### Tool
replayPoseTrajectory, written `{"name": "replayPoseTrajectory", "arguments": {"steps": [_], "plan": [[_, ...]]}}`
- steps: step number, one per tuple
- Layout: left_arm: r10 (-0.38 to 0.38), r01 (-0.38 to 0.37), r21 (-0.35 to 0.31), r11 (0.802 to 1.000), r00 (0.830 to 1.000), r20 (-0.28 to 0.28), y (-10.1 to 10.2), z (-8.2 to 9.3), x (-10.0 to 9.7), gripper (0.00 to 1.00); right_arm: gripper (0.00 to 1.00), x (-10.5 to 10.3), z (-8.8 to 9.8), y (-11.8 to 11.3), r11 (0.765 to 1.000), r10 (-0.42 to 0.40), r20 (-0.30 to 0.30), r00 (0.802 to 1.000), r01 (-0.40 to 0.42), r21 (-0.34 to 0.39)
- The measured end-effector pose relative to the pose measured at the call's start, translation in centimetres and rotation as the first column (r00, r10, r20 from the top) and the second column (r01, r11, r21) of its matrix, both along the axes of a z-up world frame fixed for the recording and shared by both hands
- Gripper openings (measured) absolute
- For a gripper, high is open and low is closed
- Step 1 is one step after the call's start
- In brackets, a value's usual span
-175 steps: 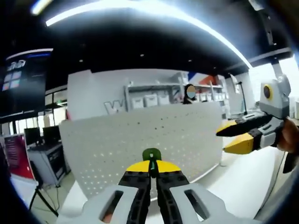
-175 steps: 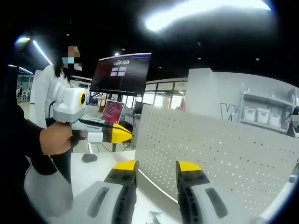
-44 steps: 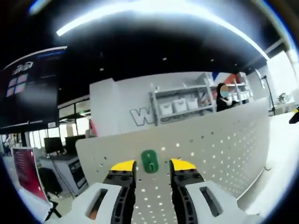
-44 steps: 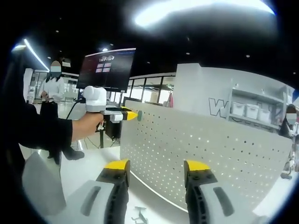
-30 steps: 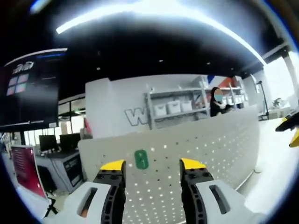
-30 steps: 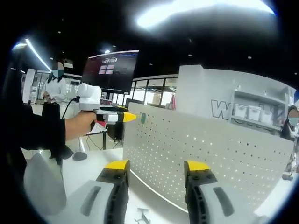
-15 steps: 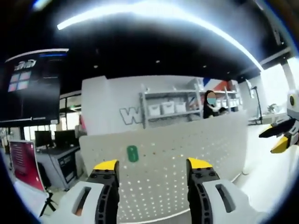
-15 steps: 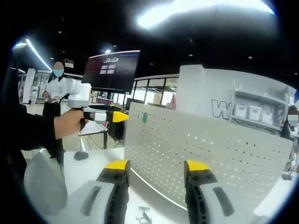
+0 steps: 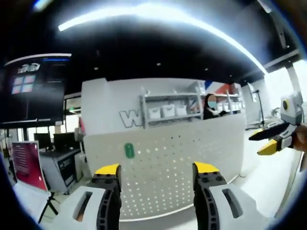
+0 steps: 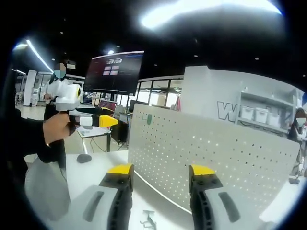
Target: Insert the hook assembly into the mounting plate slot until the hook locks in place.
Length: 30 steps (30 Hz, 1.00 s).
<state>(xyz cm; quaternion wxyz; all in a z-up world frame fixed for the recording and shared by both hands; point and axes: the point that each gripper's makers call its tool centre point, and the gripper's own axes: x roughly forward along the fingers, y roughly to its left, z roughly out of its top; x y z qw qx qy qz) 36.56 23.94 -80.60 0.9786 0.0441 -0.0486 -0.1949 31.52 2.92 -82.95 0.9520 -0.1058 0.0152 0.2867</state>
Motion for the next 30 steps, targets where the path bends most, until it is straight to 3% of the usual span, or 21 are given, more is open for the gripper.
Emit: {"name": "replayPoseTrajectory", "arguments": {"steps": [8,16,25,30], "plan": [[-0.013,0.013,0.004,1.000,0.999,-0.047,-0.6,-2.2,-1.9,0.61,0.44,-0.1,-0.5,-0.2,1.000,-0.005,-0.012,1.000,0.005,0.004],[-0.028,0.029,0.001,1.000,0.999,-0.045,-1.0,-1.9,-1.9,0.60,0.43,0.3,-0.9,-0.4,1.000,-0.006,-0.016,1.000,0.006,-0.004],[-0.047,0.046,-0.003,0.999,0.997,-0.054,-1.7,-2.4,-2.0,0.60,0.37,1.6,-5.6,-1.0,0.999,-0.010,-0.120,0.993,0.006,-0.040],[-0.051,0.050,-0.011,0.999,0.997,-0.055,-1.7,-2.4,-2.3,0.60,0.34,2.4,-9.3,-1.0,0.997,-0.010,-0.197,0.980,-0.006,-0.078]]}}
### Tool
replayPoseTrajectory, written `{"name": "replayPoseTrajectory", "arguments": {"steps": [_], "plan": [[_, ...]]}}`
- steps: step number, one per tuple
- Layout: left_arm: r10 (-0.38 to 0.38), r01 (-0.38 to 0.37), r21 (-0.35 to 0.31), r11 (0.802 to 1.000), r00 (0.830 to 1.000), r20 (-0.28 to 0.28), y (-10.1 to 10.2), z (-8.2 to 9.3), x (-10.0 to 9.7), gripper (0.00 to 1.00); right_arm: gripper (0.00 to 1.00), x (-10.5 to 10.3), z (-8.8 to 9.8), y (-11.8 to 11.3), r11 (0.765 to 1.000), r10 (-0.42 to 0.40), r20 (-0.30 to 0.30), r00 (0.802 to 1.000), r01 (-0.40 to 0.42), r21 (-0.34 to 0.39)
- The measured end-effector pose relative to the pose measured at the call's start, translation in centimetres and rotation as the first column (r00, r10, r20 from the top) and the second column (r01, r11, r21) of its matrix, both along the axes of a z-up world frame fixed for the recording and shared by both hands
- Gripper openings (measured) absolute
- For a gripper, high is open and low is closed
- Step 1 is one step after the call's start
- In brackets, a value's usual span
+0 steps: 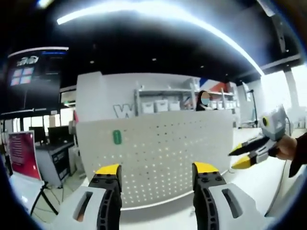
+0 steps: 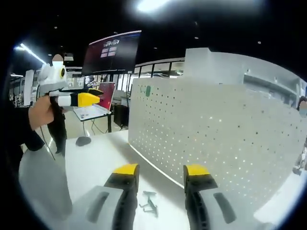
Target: Insert the hook assembly into the mounting plate slot until the hook locks in place.
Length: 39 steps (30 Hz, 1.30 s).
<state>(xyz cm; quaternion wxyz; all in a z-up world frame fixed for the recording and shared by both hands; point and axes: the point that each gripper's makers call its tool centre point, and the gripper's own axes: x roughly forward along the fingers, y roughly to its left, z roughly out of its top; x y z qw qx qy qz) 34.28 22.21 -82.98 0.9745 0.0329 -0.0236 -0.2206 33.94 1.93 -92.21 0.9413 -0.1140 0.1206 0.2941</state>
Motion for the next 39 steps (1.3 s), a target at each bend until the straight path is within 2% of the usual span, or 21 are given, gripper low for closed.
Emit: {"name": "replayPoseTrajectory", "arguments": {"steps": [10,19,33,39], "plan": [[-0.002,0.002,-0.015,1.000,1.000,-0.010,0.1,-0.4,-0.6,0.60,0.26,1.1,-6.1,0.0,0.997,0.016,-0.122,0.992,-0.025,-0.071],[-0.012,0.012,-0.016,1.000,1.000,-0.019,-0.2,-0.7,-0.9,0.59,0.17,1.9,-10.5,0.5,0.991,0.035,-0.211,0.977,-0.062,-0.121],[-0.018,0.018,-0.017,1.000,0.999,-0.035,-0.2,-1.2,-0.8,0.58,0.05,2.7,-15.5,0.7,0.980,0.042,-0.315,0.948,-0.101,-0.173],[-0.023,0.022,-0.022,1.000,0.999,-0.041,-0.3,-1.4,-0.7,0.57,0.03,2.8,-16.9,0.8,0.975,0.042,-0.342,0.939,-0.112,-0.189]]}}
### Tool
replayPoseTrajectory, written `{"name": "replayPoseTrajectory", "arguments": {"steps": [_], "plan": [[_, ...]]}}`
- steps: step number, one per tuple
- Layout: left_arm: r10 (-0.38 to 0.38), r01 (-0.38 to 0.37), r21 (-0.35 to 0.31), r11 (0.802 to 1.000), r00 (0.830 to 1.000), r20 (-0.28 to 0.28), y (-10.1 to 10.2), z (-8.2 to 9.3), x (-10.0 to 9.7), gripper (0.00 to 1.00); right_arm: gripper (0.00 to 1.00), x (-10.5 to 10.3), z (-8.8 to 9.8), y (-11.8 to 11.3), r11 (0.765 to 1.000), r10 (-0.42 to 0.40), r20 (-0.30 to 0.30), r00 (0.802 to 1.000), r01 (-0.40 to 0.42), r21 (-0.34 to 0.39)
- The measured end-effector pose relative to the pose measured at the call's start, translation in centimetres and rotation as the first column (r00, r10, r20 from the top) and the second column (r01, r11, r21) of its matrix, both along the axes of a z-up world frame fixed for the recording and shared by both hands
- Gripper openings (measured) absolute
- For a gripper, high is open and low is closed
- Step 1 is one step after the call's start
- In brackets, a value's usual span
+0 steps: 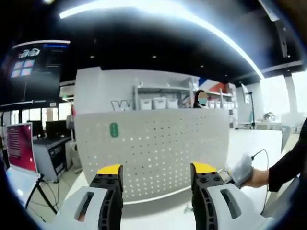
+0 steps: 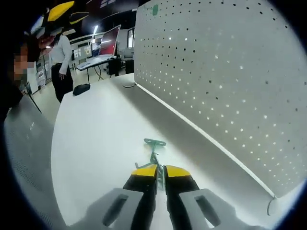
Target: Insert the hook assembly into the mounting plate slot until the hook locks in place.
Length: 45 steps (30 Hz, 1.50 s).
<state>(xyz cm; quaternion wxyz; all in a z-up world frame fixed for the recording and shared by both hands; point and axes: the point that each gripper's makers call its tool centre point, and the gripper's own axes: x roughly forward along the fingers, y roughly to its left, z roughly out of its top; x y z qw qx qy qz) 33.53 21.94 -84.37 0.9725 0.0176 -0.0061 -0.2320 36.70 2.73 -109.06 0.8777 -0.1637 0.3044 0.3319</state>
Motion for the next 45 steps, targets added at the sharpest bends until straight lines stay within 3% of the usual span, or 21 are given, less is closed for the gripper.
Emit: {"name": "replayPoseTrajectory", "arguments": {"steps": [18,30,45], "plan": [[-0.004,0.004,-0.002,1.000,1.000,-0.018,0.1,-0.6,0.2,0.56,0.01,0.7,-2.6,-0.1,0.998,0.010,-0.049,0.999,-0.013,-0.064],[-0.009,0.009,-0.011,1.000,1.000,-0.026,0.0,-0.8,0.4,0.55,0.01,0.9,-2.5,-0.5,0.998,-0.007,-0.055,0.998,0.003,-0.059],[-0.012,0.012,-0.015,1.000,0.999,-0.030,0.1,-1.0,0.5,0.53,0.01,1.5,-3.0,-0.1,0.992,0.021,-0.072,0.997,-0.030,-0.120]]}}
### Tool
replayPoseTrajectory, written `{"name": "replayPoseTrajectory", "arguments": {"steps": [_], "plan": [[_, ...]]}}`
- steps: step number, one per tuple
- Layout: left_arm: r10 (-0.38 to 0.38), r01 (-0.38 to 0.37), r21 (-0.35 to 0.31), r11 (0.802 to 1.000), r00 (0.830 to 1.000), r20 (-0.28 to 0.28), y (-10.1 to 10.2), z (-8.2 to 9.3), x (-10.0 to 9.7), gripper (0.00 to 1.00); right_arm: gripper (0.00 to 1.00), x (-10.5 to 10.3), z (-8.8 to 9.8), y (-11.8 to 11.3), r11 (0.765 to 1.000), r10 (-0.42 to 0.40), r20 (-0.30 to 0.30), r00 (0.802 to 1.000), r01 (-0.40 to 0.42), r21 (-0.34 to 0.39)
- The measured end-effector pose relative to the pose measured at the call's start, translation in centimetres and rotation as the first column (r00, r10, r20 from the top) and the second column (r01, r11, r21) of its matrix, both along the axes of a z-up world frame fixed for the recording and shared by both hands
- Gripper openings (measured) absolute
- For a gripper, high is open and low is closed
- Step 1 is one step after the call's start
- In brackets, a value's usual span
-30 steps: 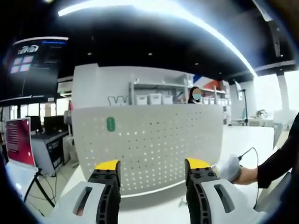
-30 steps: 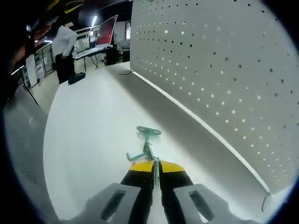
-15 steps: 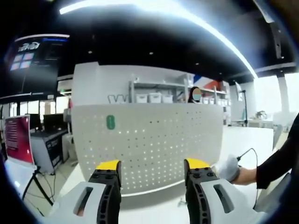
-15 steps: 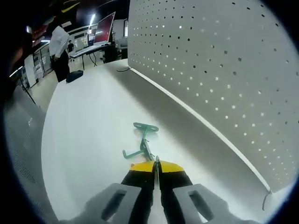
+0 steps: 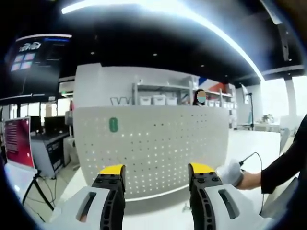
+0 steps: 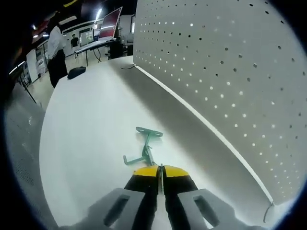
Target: Insert the hook assembly into the mounting plate slot until the hook locks in place.
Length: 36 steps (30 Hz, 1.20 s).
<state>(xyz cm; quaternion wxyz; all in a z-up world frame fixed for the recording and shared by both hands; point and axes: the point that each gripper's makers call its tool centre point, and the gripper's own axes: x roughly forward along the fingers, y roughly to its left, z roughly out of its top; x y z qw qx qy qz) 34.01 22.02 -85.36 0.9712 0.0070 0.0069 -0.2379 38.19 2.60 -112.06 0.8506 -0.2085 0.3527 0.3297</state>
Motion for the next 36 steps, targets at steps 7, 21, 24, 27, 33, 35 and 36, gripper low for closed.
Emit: {"name": "replayPoseTrajectory", "arguments": {"steps": [7,21,24,27,33,35,36], "plan": [[-0.005,0.005,0.002,1.000,1.000,0.000,-0.1,0.0,0.0,0.53,0.01,0.0,0.0,-0.1,1.000,0.003,-0.010,1.000,-0.003,-0.007],[-0.027,0.027,0.008,1.000,1.000,0.008,-1.1,0.3,-0.5,0.53,0.00,-1.1,2.3,-1.1,0.997,-0.042,0.016,0.999,0.041,0.070],[-0.035,0.034,0.008,0.999,0.999,0.007,-1.5,0.4,-0.6,0.53,0.00,-1.2,3.5,-1.1,0.994,-0.052,0.034,0.998,0.048,0.096],[-0.043,0.043,0.009,0.999,0.999,0.008,-1.8,0.4,-0.8,0.53,0.00,-1.1,4.9,-0.9,0.990,-0.067,0.062,0.996,0.059,0.130],[-0.052,0.052,0.009,0.999,0.999,0.009,-2.2,0.5,-1.2,0.52,0.00,-0.8,8.5,0.1,0.979,-0.075,0.134,0.988,0.047,0.198],[-0.055,0.055,0.006,0.998,0.998,0.010,-2.4,0.6,-1.3,0.52,0.00,-0.6,9.7,0.5,0.975,-0.076,0.157,0.985,0.041,0.219],[-0.058,0.058,0.004,0.998,0.998,0.010,-2.5,0.6,-1.4,0.52,0.00,-0.4,10.7,0.8,0.971,-0.078,0.178,0.981,0.034,0.235]]}}
